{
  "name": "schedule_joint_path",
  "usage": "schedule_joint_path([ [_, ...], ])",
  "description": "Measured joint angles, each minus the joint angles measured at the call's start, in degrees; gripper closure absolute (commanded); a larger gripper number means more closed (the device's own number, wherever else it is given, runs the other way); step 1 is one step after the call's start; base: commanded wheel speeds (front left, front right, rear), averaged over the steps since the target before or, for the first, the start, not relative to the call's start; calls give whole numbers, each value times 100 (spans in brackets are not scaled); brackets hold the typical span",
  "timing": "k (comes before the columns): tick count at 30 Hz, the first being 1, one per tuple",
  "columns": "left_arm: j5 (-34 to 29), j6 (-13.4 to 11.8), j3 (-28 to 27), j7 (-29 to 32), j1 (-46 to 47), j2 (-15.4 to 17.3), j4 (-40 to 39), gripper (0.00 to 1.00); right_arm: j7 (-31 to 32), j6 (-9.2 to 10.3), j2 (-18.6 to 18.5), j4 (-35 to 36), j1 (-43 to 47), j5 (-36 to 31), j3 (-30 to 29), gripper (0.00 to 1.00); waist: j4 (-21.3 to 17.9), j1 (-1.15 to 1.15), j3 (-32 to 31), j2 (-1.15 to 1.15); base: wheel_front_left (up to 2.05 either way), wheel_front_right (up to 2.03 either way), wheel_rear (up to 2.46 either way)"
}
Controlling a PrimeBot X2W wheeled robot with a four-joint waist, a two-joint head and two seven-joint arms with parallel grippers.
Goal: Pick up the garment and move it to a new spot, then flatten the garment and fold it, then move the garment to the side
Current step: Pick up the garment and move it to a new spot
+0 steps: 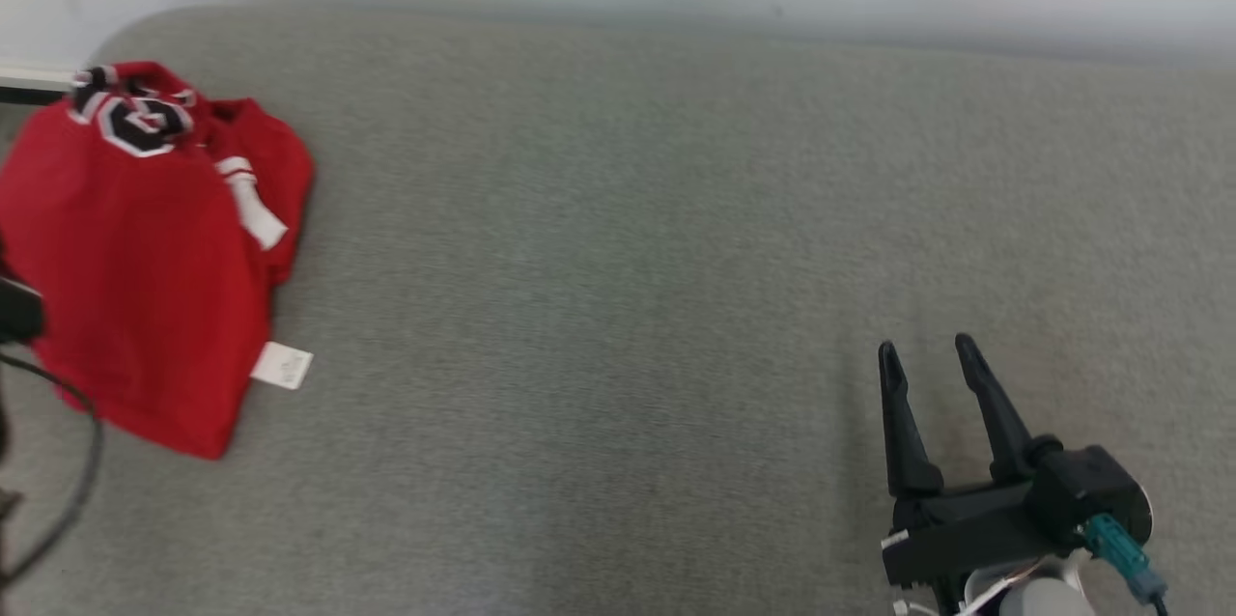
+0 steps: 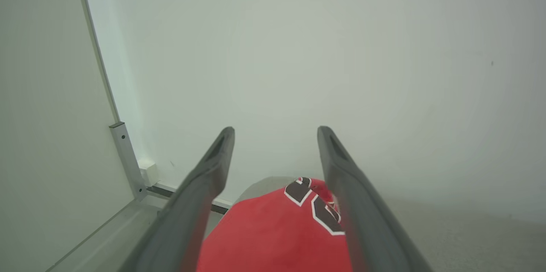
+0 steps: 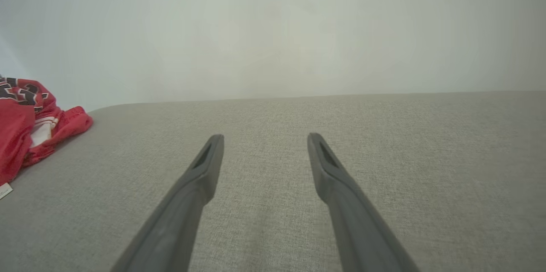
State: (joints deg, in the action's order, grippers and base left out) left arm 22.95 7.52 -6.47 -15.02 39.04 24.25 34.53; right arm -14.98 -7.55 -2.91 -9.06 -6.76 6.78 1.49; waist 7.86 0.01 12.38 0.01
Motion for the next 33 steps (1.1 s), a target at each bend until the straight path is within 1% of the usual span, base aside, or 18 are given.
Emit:
schedule_joint_path([
  [4,592,0,342,233,460,622,366,0,-1,0,-2,35,-175,114,-16,0,-304,0,247,0,0,0,0],
  [6,858,0,477,477,652,902,577,0,-1,0,-1,51,-238,162,-15,0,-463,0,364,0,0,0,0],
  [9,1093,0,708,762,886,1291,881,0,0,0,-3,85,-272,248,-31,0,-700,0,528,0,0,0,0],
  [11,1254,0,865,957,974,1484,1045,0,0,0,-3,94,-271,289,-55,0,-856,0,622,0,0,0,0],
  [16,1623,1,1140,1717,1127,1728,1604,0,0,0,-2,112,-265,330,-98,0,-1198,0,802,0,0,0,0],
  [20,1824,1,1339,2101,1159,1850,1857,0,0,0,-3,119,-260,364,-121,0,-1397,0,883,0,0,0,0],
  [25,2040,1,1567,2584,1133,1889,2124,0,0,0,-4,126,-235,363,-133,0,-1505,0,887,0,0,0,0],
  [27,2030,1,1694,2629,1127,1909,2176,0,0,0,-1,136,-232,358,-137,0,-1497,-1,867,0,0,0,0],
  [28,2016,1,1719,2594,1127,1919,2189,100,0,0,-3,138,-229,345,-153,0,-1485,-2,860,0,0,0,0],
  [30,1953,1,1846,2513,1128,1942,2196,100,0,0,-3,138,-219,322,-174,0,-1457,-1,841,0,0,0,0],
  [33,1991,2,1873,2268,1154,1909,2245,100,-1,0,-2,143,-163,287,-213,0,-1394,-1,802,0,0,0,0],
])
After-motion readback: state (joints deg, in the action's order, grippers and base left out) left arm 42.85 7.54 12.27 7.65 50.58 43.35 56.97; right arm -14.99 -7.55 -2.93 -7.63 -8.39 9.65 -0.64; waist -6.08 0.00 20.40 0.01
